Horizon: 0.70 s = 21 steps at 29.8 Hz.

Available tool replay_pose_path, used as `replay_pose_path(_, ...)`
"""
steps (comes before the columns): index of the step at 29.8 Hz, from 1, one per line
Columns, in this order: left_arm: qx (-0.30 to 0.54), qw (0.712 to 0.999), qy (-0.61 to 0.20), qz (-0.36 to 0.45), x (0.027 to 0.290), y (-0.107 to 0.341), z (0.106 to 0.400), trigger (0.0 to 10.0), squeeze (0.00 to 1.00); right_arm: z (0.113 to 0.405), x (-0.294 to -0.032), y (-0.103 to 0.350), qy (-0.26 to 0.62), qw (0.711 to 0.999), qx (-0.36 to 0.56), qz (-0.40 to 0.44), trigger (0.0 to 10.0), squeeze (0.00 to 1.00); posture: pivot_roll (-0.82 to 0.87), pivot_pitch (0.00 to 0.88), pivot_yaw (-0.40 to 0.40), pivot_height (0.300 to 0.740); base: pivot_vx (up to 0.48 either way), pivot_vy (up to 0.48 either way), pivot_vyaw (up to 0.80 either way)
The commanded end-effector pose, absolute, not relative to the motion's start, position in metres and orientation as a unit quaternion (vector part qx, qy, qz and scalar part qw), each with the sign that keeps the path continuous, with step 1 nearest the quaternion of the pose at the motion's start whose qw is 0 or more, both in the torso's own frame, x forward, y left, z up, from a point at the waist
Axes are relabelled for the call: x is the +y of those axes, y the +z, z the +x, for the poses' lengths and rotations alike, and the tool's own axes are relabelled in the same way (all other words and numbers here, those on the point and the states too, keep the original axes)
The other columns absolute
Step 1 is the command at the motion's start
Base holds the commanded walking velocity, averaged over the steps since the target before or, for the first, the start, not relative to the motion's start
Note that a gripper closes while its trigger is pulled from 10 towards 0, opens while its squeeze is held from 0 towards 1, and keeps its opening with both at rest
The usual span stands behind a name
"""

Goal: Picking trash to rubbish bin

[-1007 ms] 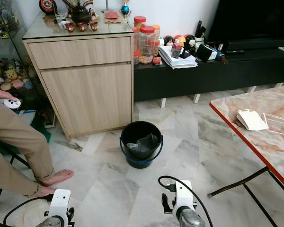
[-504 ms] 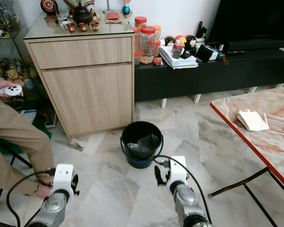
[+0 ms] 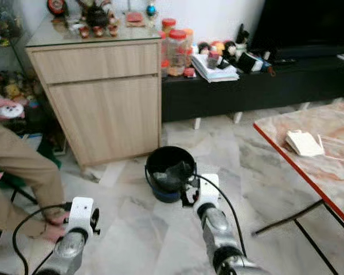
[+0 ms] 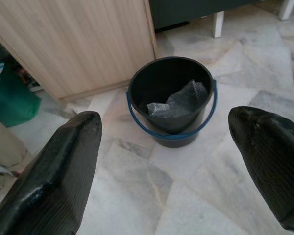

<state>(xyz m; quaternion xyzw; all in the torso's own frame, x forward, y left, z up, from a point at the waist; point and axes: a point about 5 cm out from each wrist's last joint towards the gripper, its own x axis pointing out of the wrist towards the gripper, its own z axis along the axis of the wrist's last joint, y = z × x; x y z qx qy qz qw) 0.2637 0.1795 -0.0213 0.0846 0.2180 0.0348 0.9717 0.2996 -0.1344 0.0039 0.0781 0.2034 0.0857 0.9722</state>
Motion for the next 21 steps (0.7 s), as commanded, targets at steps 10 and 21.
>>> replay_pose_path(10, 0.293, 0.951, 0.036, 0.096, 0.189, -0.045, 0.236, 10.0, 0.00, 0.287, -0.142, -0.011, 0.072, 0.964, 0.247, 0.068, 10.0, 0.00, 0.01, 0.000, -0.034, 0.740, 0.000, 0.000, -0.74)
replay_pose_path(21, 0.424, 0.898, 0.059, 0.102, 0.205, -0.081, 0.179, 10.0, 0.00, 0.231, -0.169, -0.057, 0.025, 0.929, 0.368, 0.031, 10.0, 0.00, 0.00, 0.000, -0.029, 0.740, 0.000, 0.000, -0.36)
